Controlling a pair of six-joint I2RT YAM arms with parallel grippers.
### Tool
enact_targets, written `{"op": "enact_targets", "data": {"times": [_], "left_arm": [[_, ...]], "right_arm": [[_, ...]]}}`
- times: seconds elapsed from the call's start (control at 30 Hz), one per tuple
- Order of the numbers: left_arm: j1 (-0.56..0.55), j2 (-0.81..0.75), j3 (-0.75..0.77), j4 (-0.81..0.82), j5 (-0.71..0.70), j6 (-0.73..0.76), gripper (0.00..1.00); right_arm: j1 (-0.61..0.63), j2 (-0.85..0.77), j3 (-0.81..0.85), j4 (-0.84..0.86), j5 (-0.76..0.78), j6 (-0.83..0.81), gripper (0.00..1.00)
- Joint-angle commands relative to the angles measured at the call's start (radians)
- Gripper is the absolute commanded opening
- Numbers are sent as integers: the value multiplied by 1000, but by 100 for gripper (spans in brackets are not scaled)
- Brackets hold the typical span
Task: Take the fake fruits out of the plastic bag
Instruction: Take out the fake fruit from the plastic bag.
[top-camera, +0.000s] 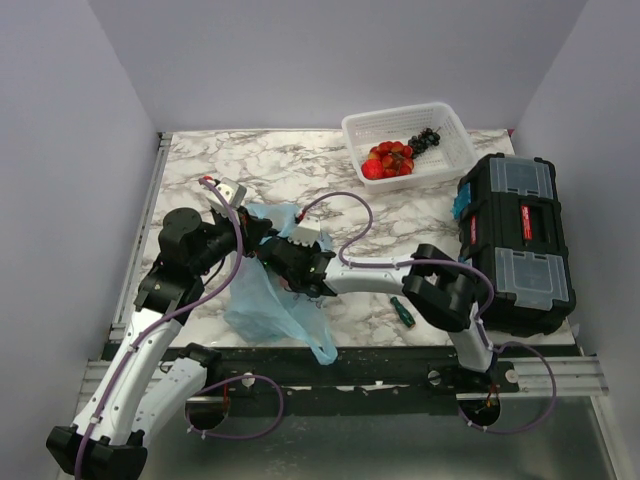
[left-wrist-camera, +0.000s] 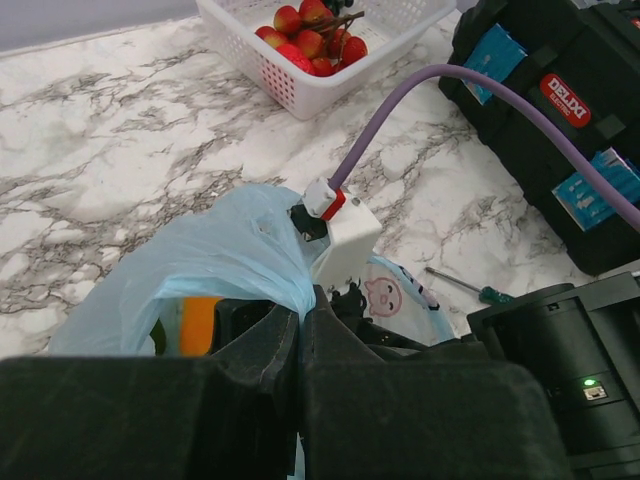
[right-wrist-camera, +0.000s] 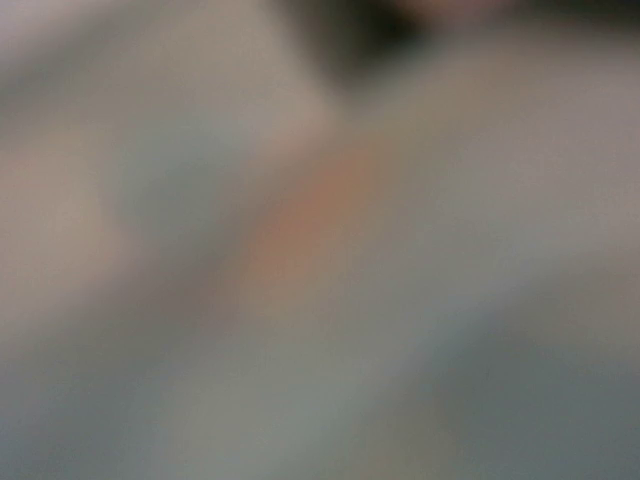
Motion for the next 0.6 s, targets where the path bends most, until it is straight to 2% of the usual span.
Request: {"op": "enact_targets", "data": {"times": [0.0,0.17,0.3,0.47,0.57], "left_arm": [[3,-17,-6,12,26,-9,0],[4,-19,-6,10,25,-8,0],[3,-21,-6,8,24,-7,0],[4,-24,-6,10,23,-7,0],[3,-20,-4,6,23,-8,0]], "right_arm": [[-24,63,50,-3,7,20,97],[-29,121,86,43,-3,-19,91],[-30,144,104,47,-3,-42,77],[-31,83,51,94,-41,-120,51],[-30,-4,-42,204,-65,-182,44]]}}
